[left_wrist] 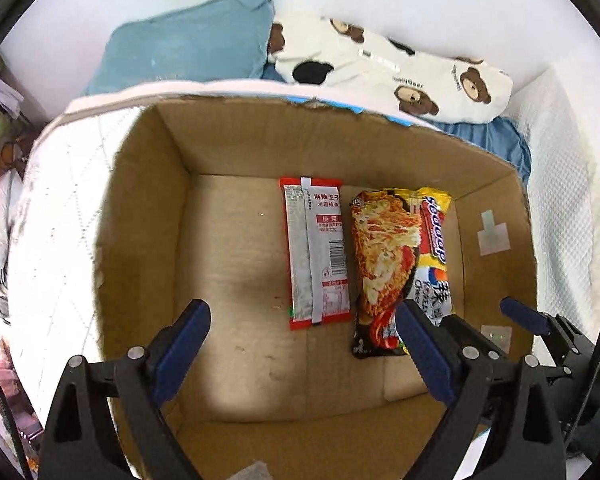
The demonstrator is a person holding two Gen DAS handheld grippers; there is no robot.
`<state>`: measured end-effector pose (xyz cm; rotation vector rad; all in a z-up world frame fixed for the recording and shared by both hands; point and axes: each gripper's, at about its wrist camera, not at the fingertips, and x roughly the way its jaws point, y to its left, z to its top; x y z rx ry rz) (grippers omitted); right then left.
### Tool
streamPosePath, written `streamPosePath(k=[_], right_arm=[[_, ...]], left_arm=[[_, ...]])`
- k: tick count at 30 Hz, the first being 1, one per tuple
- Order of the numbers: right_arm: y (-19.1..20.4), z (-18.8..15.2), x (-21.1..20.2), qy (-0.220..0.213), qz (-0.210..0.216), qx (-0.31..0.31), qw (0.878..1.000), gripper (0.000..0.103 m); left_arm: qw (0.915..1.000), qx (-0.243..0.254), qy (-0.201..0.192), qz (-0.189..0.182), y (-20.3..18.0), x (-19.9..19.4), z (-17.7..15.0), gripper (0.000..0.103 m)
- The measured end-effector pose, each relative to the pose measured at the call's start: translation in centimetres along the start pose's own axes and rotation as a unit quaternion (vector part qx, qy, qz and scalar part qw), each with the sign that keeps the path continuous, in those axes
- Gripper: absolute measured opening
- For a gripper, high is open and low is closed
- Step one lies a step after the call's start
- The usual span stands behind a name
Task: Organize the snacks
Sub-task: 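Carry both packs into the box and open both tools to release them, then grasp the white Mitz pack with the right tool while the left tool grasps the yellow egg-cake pack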
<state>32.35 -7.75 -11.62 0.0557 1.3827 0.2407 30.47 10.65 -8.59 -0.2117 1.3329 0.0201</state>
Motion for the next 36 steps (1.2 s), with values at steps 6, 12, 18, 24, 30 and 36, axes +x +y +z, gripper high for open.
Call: streamPosePath(k=[6, 12, 18, 24, 30, 36], right_arm=[[-0.1, -1.6, -2.8, -0.039, -0.01, -0.011, 0.999, 0.098], [0.5, -3.9, -6.0, -0.084, -0.013, -0.022, 0.996, 0.098], [1.5, -6.6, -9.7, -0.133, -0.012, -0.03, 0.991, 0.098], [2.0, -9.4, -12.1, -0.154, 0.007, -0.028, 0.988, 0.098], [0.2, -13.2, -10.4, -0.126, 0.033, 0.011, 0.991, 0.098], [-2.6, -17.1, -5.3, -0.067, 0.054, 0.058, 0.995, 0.075]], left_arm=[[0.9984, 0.011, -0.053, 0.012, -0.5, -3.4, -1.9, 0.095], [0.9956, 0.018, -0.092, 0.008, -0.9, -7.2, -4.7, 0.095], [0.9926, 0.021, -0.12, 0.004, -1.3, -10.2, -7.3, 0.095], [0.992, 0.008, -0.126, -0.005, -0.9, -11.4, -10.0, 0.095], [0.9968, -0.013, -0.077, 0.019, 0.8, -7.2, -14.5, 0.095], [0.9993, 0.002, 0.031, 0.023, 0.4, 1.8, -16.8, 0.095]])
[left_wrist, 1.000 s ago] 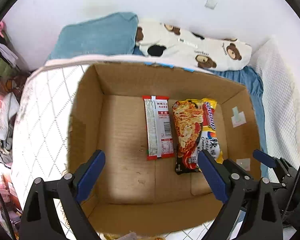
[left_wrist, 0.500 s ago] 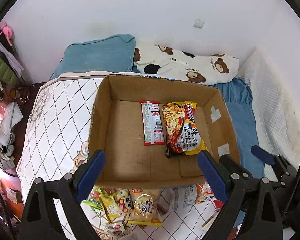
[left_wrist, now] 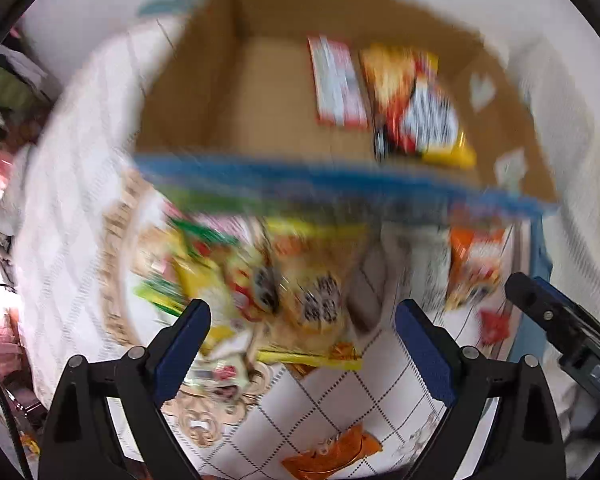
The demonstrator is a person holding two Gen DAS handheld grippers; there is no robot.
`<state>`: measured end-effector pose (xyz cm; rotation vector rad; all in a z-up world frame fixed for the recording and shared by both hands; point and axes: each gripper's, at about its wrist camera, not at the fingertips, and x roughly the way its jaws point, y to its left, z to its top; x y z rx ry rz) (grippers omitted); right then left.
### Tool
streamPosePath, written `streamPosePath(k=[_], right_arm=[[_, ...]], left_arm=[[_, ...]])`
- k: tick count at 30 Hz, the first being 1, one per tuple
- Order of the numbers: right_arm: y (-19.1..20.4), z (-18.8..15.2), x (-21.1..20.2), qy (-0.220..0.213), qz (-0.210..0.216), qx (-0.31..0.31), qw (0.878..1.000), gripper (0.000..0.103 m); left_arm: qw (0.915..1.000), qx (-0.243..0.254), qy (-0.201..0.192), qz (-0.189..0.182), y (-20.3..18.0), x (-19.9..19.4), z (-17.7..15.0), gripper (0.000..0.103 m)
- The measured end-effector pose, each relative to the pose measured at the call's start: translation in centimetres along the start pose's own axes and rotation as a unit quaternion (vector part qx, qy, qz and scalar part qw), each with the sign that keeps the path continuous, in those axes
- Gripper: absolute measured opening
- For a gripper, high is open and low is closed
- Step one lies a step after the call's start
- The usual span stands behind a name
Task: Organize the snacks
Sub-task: 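Grasp the white Mitz pack with the right tool while the left tool grasps the yellow egg-cake pack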
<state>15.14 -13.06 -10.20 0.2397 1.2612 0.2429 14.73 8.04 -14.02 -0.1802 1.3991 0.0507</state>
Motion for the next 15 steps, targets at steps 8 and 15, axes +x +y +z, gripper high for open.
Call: streamPosePath(k=[8, 15], right_arm=[[-2.1, -2.9, 3.3, 0.037, 0.005, 0.027, 0.999, 0.07], [-1.5, -3.0, 5.4, 0.049, 0.007, 0.018, 0.999, 0.07]], left_arm=[[0.9982, 0.013, 0.058, 0.004, -2.2, 7.1, 0.5, 0.071], [0.9967, 0.0, 0.081, -0.001, -1.1, 10.2, 0.8, 0.058]])
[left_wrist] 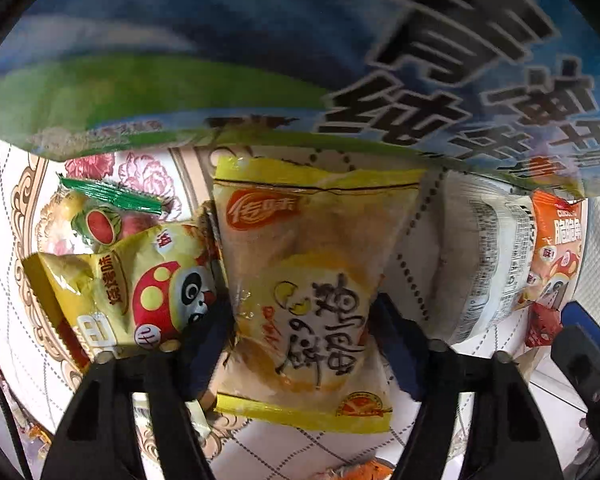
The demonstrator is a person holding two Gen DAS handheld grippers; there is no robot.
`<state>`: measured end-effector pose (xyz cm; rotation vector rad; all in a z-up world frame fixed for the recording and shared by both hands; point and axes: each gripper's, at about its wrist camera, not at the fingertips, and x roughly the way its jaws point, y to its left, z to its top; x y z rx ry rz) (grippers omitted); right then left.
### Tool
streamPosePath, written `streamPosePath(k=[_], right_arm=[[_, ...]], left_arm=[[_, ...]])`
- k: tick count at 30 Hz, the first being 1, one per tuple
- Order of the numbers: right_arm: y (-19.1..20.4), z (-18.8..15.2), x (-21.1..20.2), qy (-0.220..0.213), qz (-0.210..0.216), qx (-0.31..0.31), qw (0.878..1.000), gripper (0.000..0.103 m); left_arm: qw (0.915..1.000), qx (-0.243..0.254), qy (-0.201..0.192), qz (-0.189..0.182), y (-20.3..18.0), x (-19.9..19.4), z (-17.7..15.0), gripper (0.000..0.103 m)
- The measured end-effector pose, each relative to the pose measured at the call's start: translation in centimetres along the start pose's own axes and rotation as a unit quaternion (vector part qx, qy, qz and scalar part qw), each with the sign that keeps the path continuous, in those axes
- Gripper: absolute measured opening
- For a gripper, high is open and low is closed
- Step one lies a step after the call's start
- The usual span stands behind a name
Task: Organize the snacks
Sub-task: 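Grasp the white Mitz pack with the right tool while the left tool grasps the yellow egg-cake pack, then carry both packs into the box and open both tools to release them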
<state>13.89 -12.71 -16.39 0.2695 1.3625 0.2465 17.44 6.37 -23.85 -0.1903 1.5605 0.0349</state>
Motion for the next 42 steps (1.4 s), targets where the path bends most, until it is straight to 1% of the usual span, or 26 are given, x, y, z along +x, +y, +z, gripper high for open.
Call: streamPosePath(k=[1, 3, 7, 11, 13, 14, 16, 18, 19, 21, 24, 25, 27, 30, 31, 32, 36, 37, 38, 39, 42], right_arm=[[0.2, 0.2, 0.3, 0.001, -0.001, -0.003, 1.0, 0.07], [0.8, 0.5, 1.2, 0.004, -0.004, -0.012, 1.0, 0.07], [2.3, 1.5, 3.3, 0.008, -0.016, -0.029, 0.999, 0.07], [3.8, 2.5, 6.2, 0.021, -0.03, -0.04, 0.999, 0.07], [4.4, 2.5, 7.5, 0.03, -0.042, -0.05, 0.997, 0.058], [4.5, 2.4, 7.8, 0.031, -0.047, -0.054, 0.997, 0.055], [4.6, 1.8, 7.7, 0.036, -0.05, -0.062, 0.996, 0.053], [4.5, 0.3, 7.5, 0.054, -0.052, -0.072, 0.995, 0.053], [4.3, -0.3, 7.4, 0.063, -0.053, -0.075, 0.994, 0.053], [3.6, -2.5, 7.1, 0.09, -0.057, -0.081, 0.991, 0.053], [2.2, -5.0, 7.3, 0.116, -0.058, -0.073, 0.989, 0.053], [1.8, -5.6, 7.5, 0.121, -0.055, -0.067, 0.989, 0.054], [0.8, -6.1, 7.9, 0.125, -0.046, -0.04, 0.99, 0.058], [0.0, -6.2, 8.1, 0.121, -0.04, -0.017, 0.992, 0.059], [0.0, -6.2, 8.1, 0.118, -0.039, -0.014, 0.992, 0.06], [0.0, -6.2, 8.2, 0.115, -0.04, -0.013, 0.993, 0.061], [-0.7, -6.1, 7.8, 0.11, -0.042, -0.016, 0.993, 0.063], [-0.3, -6.2, 8.0, 0.109, -0.043, -0.017, 0.993, 0.063], [0.0, -6.3, 8.1, 0.106, -0.045, -0.021, 0.993, 0.062], [0.1, -6.4, 8.1, 0.102, -0.048, -0.024, 0.993, 0.06], [1.4, -8.4, 8.1, 0.083, -0.058, -0.039, 0.994, 0.053]], left_arm=[[1.0, -0.006, -0.005, 0.0, 0.4, -0.2, -0.2, 0.056], [0.9997, -0.019, -0.01, -0.006, 1.2, -0.6, -0.9, 0.055], [0.9992, -0.038, -0.006, -0.01, 2.3, -0.9, -2.4, 0.055], [0.9989, -0.046, -0.006, -0.01, 2.9, -0.6, -3.5, 0.055], [0.9988, -0.048, -0.008, -0.006, 3.0, -0.7, -4.1, 0.055], [0.9988, -0.048, -0.009, -0.007, 2.9, -0.5, -4.6, 0.055], [0.9988, -0.048, -0.008, -0.009, 2.9, -0.5, -5.8, 0.055], [0.999, -0.042, -0.002, -0.015, 2.7, -0.5, -7.4, 0.055], [0.9991, -0.039, 0.0, -0.016, 2.6, -0.4, -7.6, 0.055], [0.9991, -0.034, 0.006, -0.022, 2.2, 0.1, -9.0, 0.056], [0.9981, -0.033, 0.025, -0.046, 1.9, 1.9, -9.6, 0.064], [0.9977, -0.036, 0.025, -0.051, 2.2, 2.2, -9.4, 0.067], [0.9968, -0.046, 0.025, -0.061, 2.2, 2.5, -9.6, 0.068], [0.9958, -0.055, 0.031, -0.067, 2.9, 2.2, -10.4, 0.068], [0.9956, -0.056, 0.032, -0.068, 4.5, 1.7, -9.3, 0.068], [0.9955, -0.058, 0.032, -0.069, 5.1, 1.6, -9.2, 0.068], [0.9958, -0.063, 0.019, -0.064, 5.6, 0.6, -9.3, 0.067], [0.9959, -0.064, 0.013, -0.063, 5.3, 0.2, -9.5, 0.062], [0.996, -0.065, 0.007, -0.062, 5.6, -0.2, -8.9, 0.055], [0.9963, -0.064, 0.001, -0.057, 4.9, -0.2, -9.2, 0.049], [0.9972, -0.053, -0.013, -0.052, 3.9, -1.5, -10.5, 0.045]])
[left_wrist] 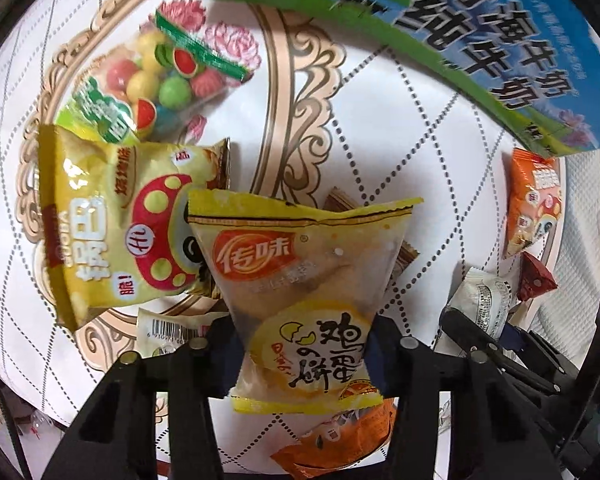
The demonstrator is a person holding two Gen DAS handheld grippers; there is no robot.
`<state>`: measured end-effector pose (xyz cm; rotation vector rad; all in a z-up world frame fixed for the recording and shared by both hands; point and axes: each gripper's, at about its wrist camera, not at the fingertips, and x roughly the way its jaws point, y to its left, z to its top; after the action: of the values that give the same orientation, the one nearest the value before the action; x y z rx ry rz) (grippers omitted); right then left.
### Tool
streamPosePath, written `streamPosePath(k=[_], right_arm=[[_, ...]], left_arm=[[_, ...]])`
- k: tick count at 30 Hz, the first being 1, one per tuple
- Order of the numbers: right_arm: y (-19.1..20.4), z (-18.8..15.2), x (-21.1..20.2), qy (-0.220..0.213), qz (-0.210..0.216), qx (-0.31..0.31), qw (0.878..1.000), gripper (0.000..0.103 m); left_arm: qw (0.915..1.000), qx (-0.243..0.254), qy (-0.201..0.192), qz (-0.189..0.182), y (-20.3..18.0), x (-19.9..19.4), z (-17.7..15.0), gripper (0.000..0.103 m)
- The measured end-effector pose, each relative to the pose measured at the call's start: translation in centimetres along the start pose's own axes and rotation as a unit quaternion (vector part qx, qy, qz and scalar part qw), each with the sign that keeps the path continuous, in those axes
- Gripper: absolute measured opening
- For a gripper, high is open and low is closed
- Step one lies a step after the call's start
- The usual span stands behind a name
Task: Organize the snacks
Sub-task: 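Carry both packs into the box and open both tools to release them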
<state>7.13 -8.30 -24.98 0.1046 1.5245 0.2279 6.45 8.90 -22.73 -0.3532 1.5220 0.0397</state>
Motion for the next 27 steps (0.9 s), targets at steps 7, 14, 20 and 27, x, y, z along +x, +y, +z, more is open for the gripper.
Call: streamPosePath(k=[7, 14, 20, 27], right_arm=[[0.8, -1.4, -4.0, -0.021, 0.024, -0.006, 0.999, 0.049], [1.6, 0.6, -12.6, -0.089, 0.075, -0.015, 0.993, 0.049], [0.7, 5.4, -19.9, -0.151, 0.104, -0.011, 0.983, 0.049], [-0.6, 15.3, -22.7, -0.196, 0.052, -0.014, 0.979, 0.049]], left_arm=[[0.9989, 0.04, -0.023, -0.007, -0.8, -4.5, -1.0, 0.044], [0.9917, 0.072, -0.088, -0.061, -3.8, -13.5, -0.1, 0.044], [0.9815, 0.093, -0.133, -0.101, -7.3, -20.3, 7.4, 0.044], [0.9824, 0.111, -0.147, -0.031, -9.2, -19.8, 18.5, 0.044]])
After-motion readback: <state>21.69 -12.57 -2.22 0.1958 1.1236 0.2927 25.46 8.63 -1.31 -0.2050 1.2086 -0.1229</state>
